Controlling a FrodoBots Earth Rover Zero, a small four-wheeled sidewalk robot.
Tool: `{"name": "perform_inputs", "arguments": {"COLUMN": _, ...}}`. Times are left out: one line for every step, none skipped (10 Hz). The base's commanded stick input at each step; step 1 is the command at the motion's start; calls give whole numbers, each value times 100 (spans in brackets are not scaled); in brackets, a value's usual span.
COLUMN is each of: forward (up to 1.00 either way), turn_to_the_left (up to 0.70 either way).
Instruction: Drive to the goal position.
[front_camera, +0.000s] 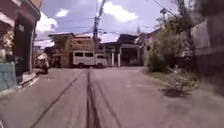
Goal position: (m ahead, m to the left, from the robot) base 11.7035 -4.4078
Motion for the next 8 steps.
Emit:
{"name": "perform_inputs", "arguments": {"forward": 70, "turn_to_the_left": 8}}
{"name": "perform_inputs", "arguments": {"forward": 70, "turn_to_the_left": 8}}
{"name": "perform_inputs", "arguments": {"forward": 70, "turn_to_the_left": 8}}
{"name": "perform_inputs", "arguments": {"forward": 70, "turn_to_the_left": 8}}
{"name": "perform_inputs", "arguments": {"forward": 70, "turn_to_the_left": 8}}
{"name": "perform_inputs", "arguments": {"forward": 70, "turn_to_the_left": 8}}
{"name": "perform_inputs", "arguments": {"forward": 70, "turn_to_the_left": 8}}
{"name": "perform_inputs", "arguments": {"forward": 70, "turn_to_the_left": 8}}
